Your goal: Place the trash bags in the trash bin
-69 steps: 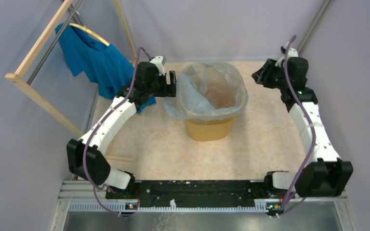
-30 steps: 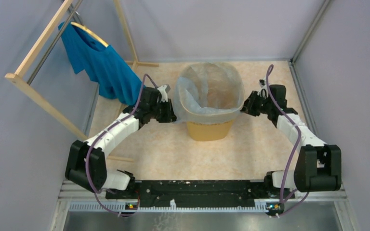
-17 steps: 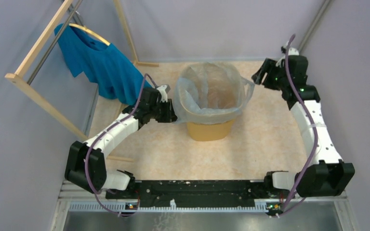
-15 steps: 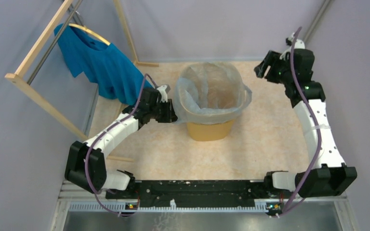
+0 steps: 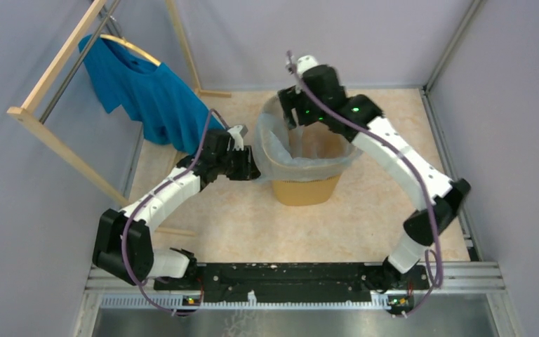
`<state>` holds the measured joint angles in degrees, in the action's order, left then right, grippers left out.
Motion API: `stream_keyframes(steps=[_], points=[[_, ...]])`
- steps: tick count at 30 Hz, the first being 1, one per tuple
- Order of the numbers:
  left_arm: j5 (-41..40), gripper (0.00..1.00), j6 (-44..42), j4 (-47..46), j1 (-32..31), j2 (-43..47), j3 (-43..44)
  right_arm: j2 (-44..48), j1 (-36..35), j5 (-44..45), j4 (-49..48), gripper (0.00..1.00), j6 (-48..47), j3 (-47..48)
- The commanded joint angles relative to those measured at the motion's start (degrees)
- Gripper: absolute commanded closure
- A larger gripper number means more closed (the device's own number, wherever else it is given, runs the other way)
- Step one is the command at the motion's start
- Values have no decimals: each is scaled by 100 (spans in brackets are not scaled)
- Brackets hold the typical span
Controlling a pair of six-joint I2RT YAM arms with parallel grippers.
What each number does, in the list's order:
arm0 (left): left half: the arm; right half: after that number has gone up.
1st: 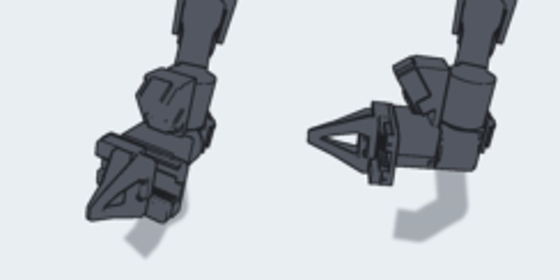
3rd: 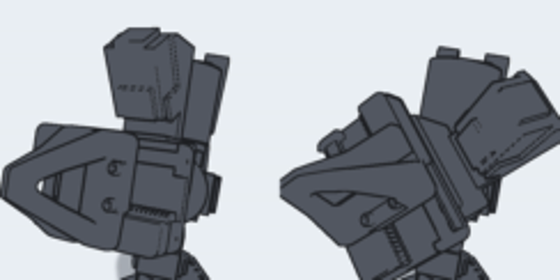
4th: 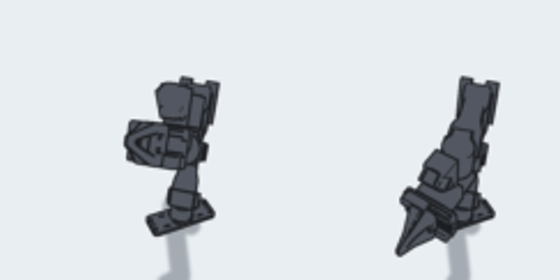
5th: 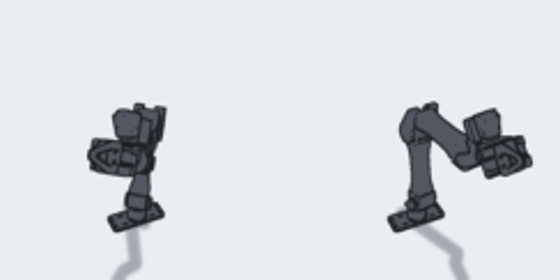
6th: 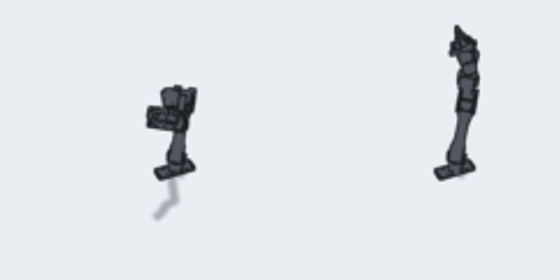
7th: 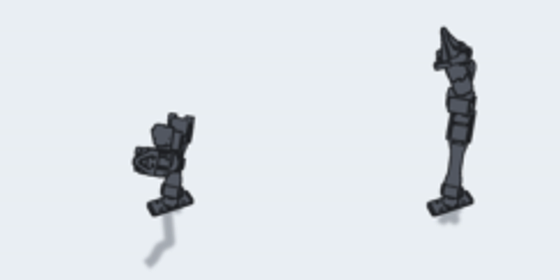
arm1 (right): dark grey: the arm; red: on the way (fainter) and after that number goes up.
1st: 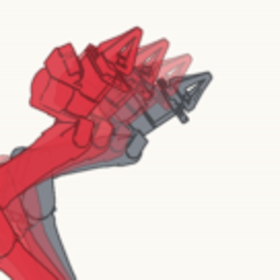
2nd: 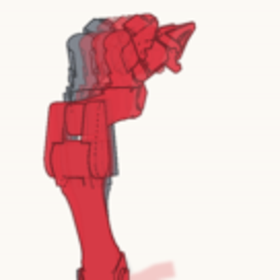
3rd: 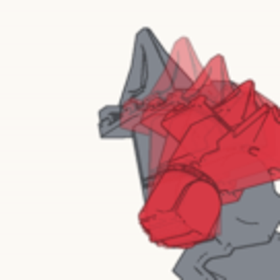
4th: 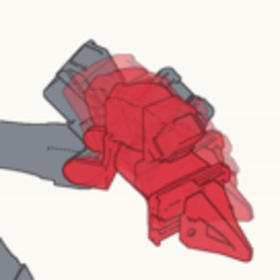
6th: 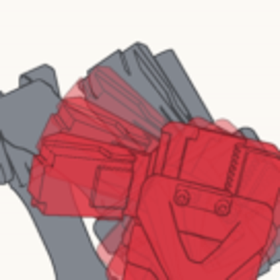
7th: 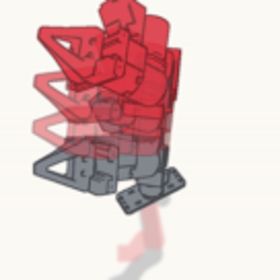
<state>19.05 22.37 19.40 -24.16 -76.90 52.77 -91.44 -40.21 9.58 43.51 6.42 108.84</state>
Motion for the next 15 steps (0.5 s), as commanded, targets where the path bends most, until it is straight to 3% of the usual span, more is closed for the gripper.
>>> stream_keyframes(steps=[1,5,11,15], points=[[67,53,-40,-187,-18,226,-108,-806,-206,1436,438,28,-256,-172],[106,51,-24,-216,-14,190,-109,-974,-207,1891,-274,36,-208,-473],[68,47,4,-268,-18,172,-141,-1001,-133,1616,-1363,61,-144,-675],[38,46,4,-270,-18,200,-160,-1053,-37,1726,-1887,66,-114,-760]])
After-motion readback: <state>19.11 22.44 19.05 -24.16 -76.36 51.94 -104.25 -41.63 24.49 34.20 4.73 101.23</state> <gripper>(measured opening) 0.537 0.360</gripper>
